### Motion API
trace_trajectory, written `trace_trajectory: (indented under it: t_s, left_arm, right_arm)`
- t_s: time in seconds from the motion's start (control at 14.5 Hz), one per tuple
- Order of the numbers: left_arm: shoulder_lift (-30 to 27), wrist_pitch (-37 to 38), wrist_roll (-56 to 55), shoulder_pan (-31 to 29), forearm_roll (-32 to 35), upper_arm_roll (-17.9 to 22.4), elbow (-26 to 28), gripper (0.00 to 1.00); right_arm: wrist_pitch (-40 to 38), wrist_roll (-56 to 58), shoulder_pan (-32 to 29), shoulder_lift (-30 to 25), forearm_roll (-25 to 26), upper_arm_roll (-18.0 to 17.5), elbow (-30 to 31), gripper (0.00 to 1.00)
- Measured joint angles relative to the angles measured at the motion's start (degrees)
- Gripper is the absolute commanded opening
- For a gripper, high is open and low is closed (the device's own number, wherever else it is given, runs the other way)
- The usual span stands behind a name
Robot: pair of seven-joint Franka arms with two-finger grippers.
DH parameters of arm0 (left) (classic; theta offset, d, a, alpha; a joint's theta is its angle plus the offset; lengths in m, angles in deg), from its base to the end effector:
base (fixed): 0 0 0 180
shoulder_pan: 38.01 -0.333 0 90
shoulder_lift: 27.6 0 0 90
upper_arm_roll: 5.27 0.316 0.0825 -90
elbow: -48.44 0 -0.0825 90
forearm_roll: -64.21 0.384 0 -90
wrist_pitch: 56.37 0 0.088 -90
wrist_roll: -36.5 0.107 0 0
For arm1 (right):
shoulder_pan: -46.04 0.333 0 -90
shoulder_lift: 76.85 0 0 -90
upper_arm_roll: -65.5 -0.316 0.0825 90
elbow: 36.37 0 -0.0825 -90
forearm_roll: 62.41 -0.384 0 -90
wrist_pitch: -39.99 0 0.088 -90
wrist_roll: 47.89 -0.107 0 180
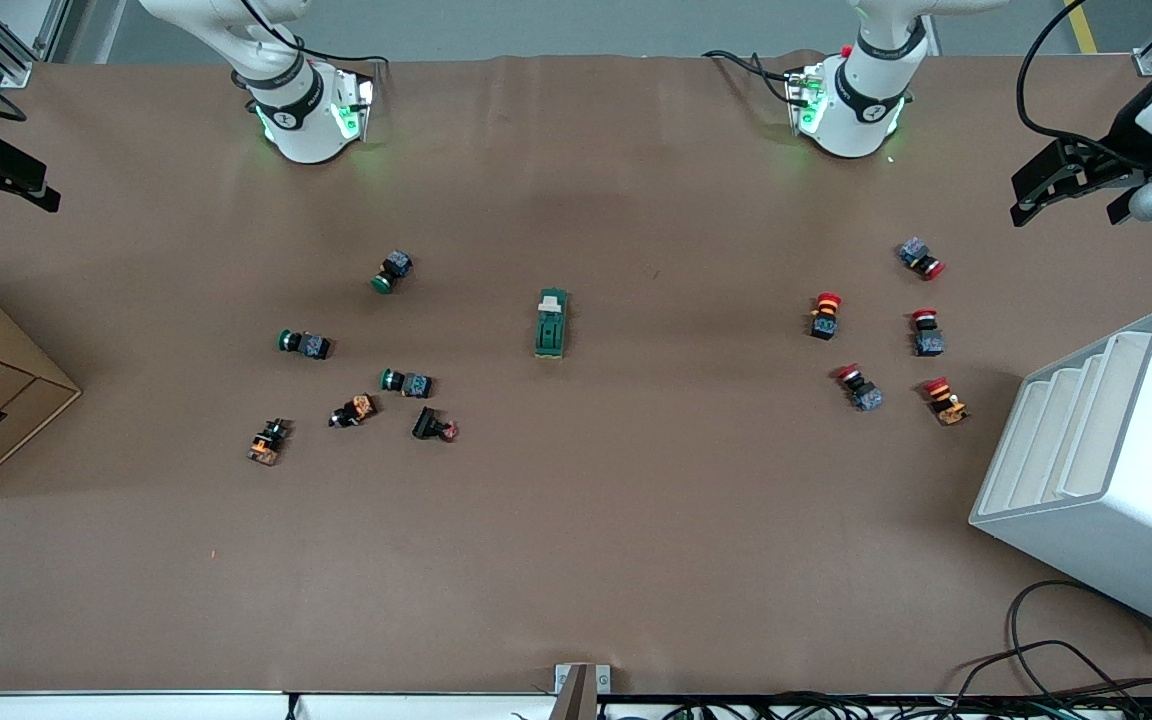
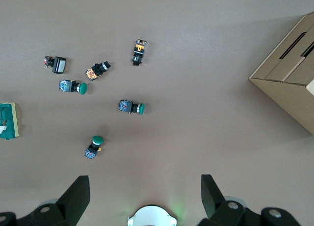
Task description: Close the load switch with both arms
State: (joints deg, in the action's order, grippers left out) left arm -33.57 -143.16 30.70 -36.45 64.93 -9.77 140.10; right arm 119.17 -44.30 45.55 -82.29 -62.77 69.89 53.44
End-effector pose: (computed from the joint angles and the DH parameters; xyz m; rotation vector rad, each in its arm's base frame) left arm 0.5130 -0.0555 0.6615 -3.1228 0.0053 -0.0327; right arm 0.5023 -0.0443 0.6605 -3.1182 0.0327 0.1398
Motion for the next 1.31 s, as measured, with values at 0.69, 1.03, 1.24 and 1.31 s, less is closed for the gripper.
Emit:
trace_trajectory:
  t_s: [0.69,1.03,1.24,1.31]
  left_arm:
    - [3.13,-0.74,0.0,1.48,-0.04,-1.11,-0.67,1.0]
    - [9.9,-8.03,-8.13,7.08,-0.08,-7.67,-0.87,1.0]
    - [13.65,-11.95,-19.21,11.52,0.36,-11.13,-0.9,1.0]
    - [14.7,-13.39,-22.16,13.37,0.72,-11.39,-0.91,1.0]
  right_arm:
    - [0.46,-0.06,0.0,0.67,0.0,0.03,-0.12,1.0]
    - [3.3,-0.05,-0.05,10.79,0.16,0.11,0.09,1.0]
    - [5.52,-2.59,1.31,15.27,0.12,-0.22,-0.42,1.0]
    - [5.93,-6.69,2.44,15.7,-0.15,-0.32,-0.5,1.0]
